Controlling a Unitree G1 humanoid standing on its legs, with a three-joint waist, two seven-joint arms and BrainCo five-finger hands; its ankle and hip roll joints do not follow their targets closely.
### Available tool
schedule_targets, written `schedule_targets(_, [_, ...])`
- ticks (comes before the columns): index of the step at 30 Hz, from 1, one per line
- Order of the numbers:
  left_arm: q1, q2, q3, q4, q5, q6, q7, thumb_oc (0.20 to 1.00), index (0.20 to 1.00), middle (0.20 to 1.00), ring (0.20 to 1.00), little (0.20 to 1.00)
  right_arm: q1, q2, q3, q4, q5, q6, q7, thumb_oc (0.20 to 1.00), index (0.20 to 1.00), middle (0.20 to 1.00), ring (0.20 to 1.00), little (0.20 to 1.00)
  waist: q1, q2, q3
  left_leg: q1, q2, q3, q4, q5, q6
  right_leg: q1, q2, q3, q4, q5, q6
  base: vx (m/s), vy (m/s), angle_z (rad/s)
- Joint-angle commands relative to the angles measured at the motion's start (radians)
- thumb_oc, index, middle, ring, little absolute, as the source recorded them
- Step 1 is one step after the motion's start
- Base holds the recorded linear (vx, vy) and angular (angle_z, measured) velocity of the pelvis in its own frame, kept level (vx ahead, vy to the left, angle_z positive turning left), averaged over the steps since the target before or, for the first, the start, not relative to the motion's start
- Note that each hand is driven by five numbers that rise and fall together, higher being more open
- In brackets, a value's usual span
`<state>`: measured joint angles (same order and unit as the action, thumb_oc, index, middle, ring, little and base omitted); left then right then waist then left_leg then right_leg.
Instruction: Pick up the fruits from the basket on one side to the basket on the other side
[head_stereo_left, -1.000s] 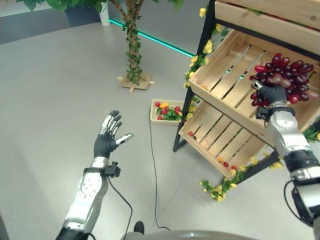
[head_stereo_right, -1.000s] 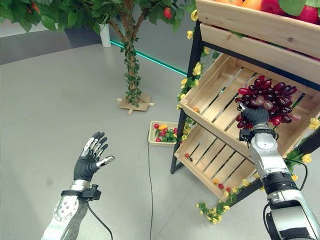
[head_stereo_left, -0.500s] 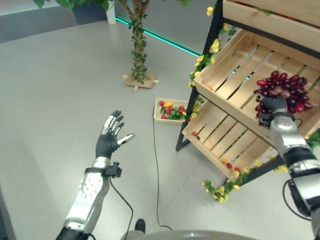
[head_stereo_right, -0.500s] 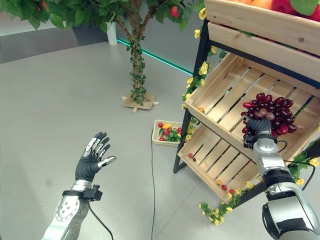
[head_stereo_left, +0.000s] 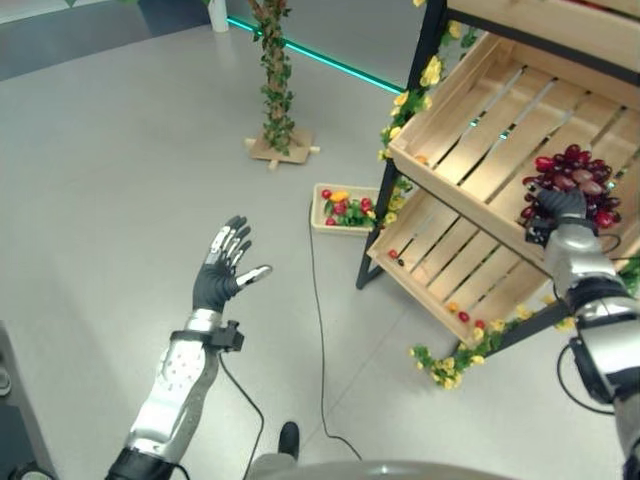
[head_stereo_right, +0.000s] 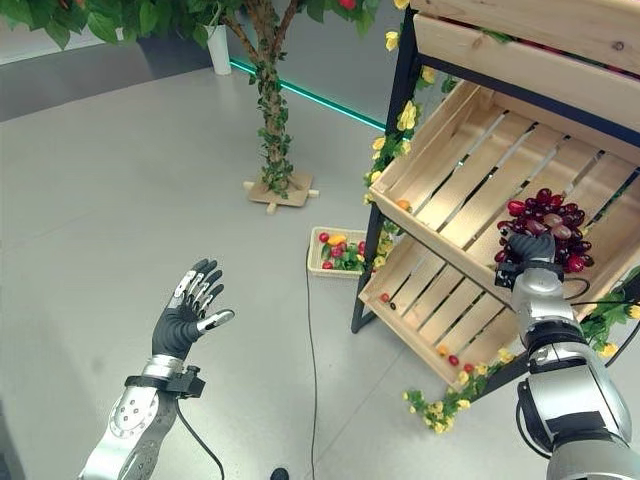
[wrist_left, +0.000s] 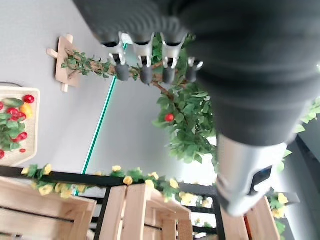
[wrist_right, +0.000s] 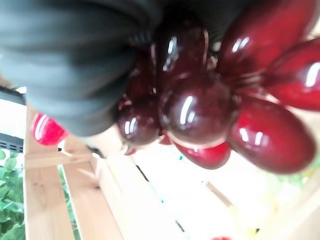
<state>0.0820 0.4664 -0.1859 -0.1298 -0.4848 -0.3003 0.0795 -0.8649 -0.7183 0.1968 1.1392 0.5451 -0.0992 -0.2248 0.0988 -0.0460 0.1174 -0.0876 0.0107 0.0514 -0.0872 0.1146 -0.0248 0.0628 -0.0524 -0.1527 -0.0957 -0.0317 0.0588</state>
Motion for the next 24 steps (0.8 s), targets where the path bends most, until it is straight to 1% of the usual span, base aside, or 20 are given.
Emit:
schedule_targets(1, [-0.076, 0.033, -0.026, -0.097, -0.003, -0.074, -0.011, 1.000, 1.000, 1.000, 1.000, 1.000, -0.167, -0.105, 0.070, 0.033, 0.009, -0.036, -0.004, 0.200, 0.200, 0.200, 0.200, 0.200, 0.031, 0.004, 0.011, 0.038, 0.023, -0.001, 0.009, -0.078, -0.046, -0.112, -0.012, -0.022, 0.008, 0.083, 0.050, -0.06, 0.006, -0.01])
schedule_targets(9, [-0.094, 0.052, -0.024, -0.115, -0.007, -0.084, -0.011, 1.000, 1.000, 1.000, 1.000, 1.000, -0.232, -0.171, 0.094, 0.061, 0.046, -0.035, 0.004, 0.200, 0.200, 0.200, 0.200, 0.200, 0.024, 0.031, 0.033, -0.007, 0.023, -0.006, 0.001, -0.054, -0.057, -0.162, -0.011, -0.025, 0.008, 0.093, 0.050, -0.02, -0.014, -0.01])
schedule_targets(13, [-0.106, 0.054, -0.022, -0.118, -0.008, -0.089, -0.009, 1.000, 1.000, 1.000, 1.000, 1.000, -0.244, -0.183, 0.099, 0.056, 0.070, -0.041, 0.009, 0.200, 0.200, 0.200, 0.200, 0.200, 0.019, 0.037, 0.038, -0.023, 0.024, -0.005, 0.000, -0.046, -0.063, -0.178, -0.011, -0.024, 0.008, 0.094, 0.050, -0.02, -0.027, -0.01])
schedule_targets(14, [-0.110, 0.051, -0.022, -0.119, -0.009, -0.091, -0.008, 1.000, 1.000, 1.000, 1.000, 1.000, -0.244, -0.180, 0.092, 0.053, 0.089, -0.044, 0.012, 1.000, 1.000, 1.000, 1.000, 1.000, 0.019, 0.039, 0.038, -0.024, 0.025, -0.005, 0.000, -0.044, -0.064, -0.180, -0.010, -0.024, 0.008, 0.094, 0.049, 0.00, 0.000, 0.00])
schedule_targets(15, [-0.110, 0.051, -0.022, -0.119, -0.009, -0.091, -0.008, 1.000, 1.000, 1.000, 1.000, 1.000, -0.243, -0.180, 0.091, 0.052, 0.090, -0.044, 0.012, 1.000, 1.000, 1.000, 1.000, 1.000, 0.019, 0.039, 0.038, -0.024, 0.025, -0.005, 0.000, -0.044, -0.065, -0.180, -0.010, -0.024, 0.008, 0.094, 0.049, 0.00, 0.000, 0.00])
schedule_targets(16, [-0.113, 0.048, -0.024, -0.113, -0.009, -0.090, -0.004, 1.000, 1.000, 1.000, 1.000, 1.000, -0.245, -0.173, 0.071, 0.056, 0.146, -0.051, 0.015, 1.000, 1.000, 1.000, 1.000, 1.000, 0.019, 0.040, 0.036, -0.024, 0.027, -0.005, 0.000, -0.044, -0.066, -0.177, -0.009, -0.026, 0.008, 0.090, 0.048, 0.00, 0.000, 0.00])
schedule_targets(17, [-0.113, 0.048, -0.024, -0.113, -0.009, -0.090, -0.004, 1.000, 1.000, 1.000, 1.000, 1.000, -0.244, -0.173, 0.071, 0.056, 0.146, -0.051, 0.015, 1.000, 1.000, 1.000, 1.000, 1.000, 0.019, 0.040, 0.037, -0.023, 0.027, -0.005, 0.000, -0.044, -0.066, -0.177, -0.009, -0.026, 0.008, 0.090, 0.048, 0.04, -0.025, 0.00])
schedule_targets(18, [-0.110, 0.041, -0.029, -0.112, -0.015, -0.084, -0.004, 1.000, 1.000, 1.000, 1.000, 1.000, -0.249, -0.161, 0.040, 0.069, 0.217, -0.059, 0.016, 1.000, 1.000, 1.000, 1.000, 1.000, 0.019, 0.044, 0.031, -0.021, 0.027, -0.005, 0.000, -0.048, -0.066, -0.173, -0.008, -0.027, 0.008, 0.085, 0.047, 0.03, -0.017, -0.01])
schedule_targets(19, [-0.107, 0.040, -0.030, -0.112, -0.015, -0.082, -0.004, 1.000, 1.000, 1.000, 1.000, 1.000, -0.250, -0.155, 0.020, 0.076, 0.259, -0.063, 0.012, 1.000, 1.000, 1.000, 1.000, 1.000, 0.018, 0.046, 0.030, -0.020, 0.028, -0.005, 0.000, -0.049, -0.065, -0.172, -0.007, -0.028, 0.008, 0.083, 0.047, 0.03, -0.017, -0.02])
schedule_targets(20, [-0.107, 0.042, -0.031, -0.113, -0.015, -0.081, -0.004, 1.000, 1.000, 1.000, 1.000, 1.000, -0.249, -0.155, 0.019, 0.076, 0.261, -0.064, 0.013, 1.000, 1.000, 1.000, 1.000, 1.000, 0.018, 0.045, 0.030, -0.020, 0.028, -0.005, 0.000, -0.050, -0.065, -0.171, -0.007, -0.028, 0.008, 0.083, 0.047, 0.00, 0.000, 0.00])
schedule_targets(21, [-0.107, 0.048, -0.029, -0.112, -0.015, -0.077, -0.003, 1.000, 1.000, 1.000, 1.000, 1.000, -0.256, -0.148, -0.011, 0.088, 0.327, -0.065, 0.015, 1.000, 1.000, 1.000, 1.000, 1.000, 0.017, 0.051, 0.028, -0.019, 0.027, -0.005, 0.000, -0.052, -0.066, -0.172, -0.008, -0.028, 0.008, 0.080, 0.047, 0.00, 0.000, 0.00])
schedule_targets(24, [-0.103, 0.057, -0.022, -0.117, -0.019, -0.072, -0.001, 1.000, 1.000, 1.000, 1.000, 1.000, -0.273, -0.138, -0.014, 0.104, 0.349, -0.054, 0.012, 1.000, 1.000, 1.000, 1.000, 1.000, 0.017, 0.057, 0.027, -0.020, 0.026, -0.003, 0.000, -0.051, -0.068, -0.175, -0.010, -0.028, 0.008, 0.081, 0.047, -0.01, -0.004, 0.02])
